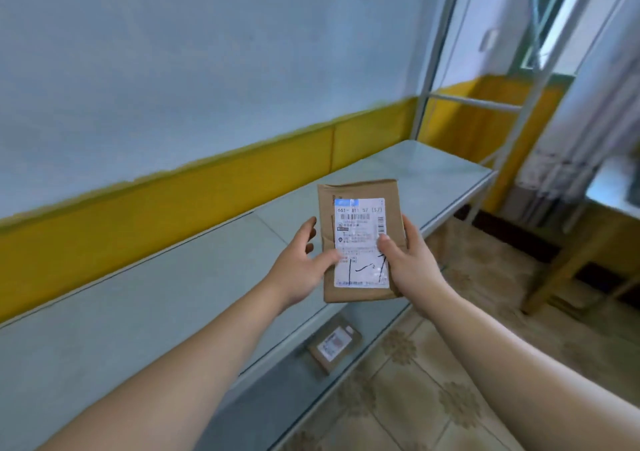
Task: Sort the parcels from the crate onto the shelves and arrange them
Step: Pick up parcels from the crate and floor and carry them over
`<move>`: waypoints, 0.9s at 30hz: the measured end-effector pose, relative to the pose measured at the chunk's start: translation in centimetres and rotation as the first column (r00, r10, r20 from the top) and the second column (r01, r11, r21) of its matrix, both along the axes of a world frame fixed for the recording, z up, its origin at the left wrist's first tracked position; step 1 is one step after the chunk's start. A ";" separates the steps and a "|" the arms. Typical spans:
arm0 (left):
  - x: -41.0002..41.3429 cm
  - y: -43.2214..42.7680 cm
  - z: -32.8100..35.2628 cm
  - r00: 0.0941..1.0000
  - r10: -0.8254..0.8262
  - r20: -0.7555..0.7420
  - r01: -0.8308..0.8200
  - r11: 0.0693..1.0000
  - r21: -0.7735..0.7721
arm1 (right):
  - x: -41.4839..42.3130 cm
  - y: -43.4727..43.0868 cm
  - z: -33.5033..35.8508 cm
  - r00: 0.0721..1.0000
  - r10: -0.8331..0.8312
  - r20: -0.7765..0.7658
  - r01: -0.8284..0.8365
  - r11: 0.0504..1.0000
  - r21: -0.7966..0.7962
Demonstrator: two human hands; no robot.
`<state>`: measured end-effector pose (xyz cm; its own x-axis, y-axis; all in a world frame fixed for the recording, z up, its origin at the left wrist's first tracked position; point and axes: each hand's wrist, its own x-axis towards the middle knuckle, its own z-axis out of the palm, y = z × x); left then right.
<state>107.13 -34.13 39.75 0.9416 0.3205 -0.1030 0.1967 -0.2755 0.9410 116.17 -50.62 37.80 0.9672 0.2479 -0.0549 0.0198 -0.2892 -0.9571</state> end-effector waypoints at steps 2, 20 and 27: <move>3.7 -3.7 0.5 0.996 -0.084 0.007 0.084 0.996 0.026 | 2.1 -4.6 0.3 0.994 -0.105 0.010 0.105 0.994 0.017; 35.5 -24.8 -5.3 0.819 -0.569 -0.081 0.571 0.821 0.004 | 25.1 -26.7 -3.1 0.824 -0.544 -0.159 0.559 0.826 0.070; 41.6 -27.8 -9.2 0.864 -0.471 -0.178 0.456 0.882 -0.121 | 33.1 -30.0 -5.8 0.825 -0.501 -0.261 0.523 0.852 0.017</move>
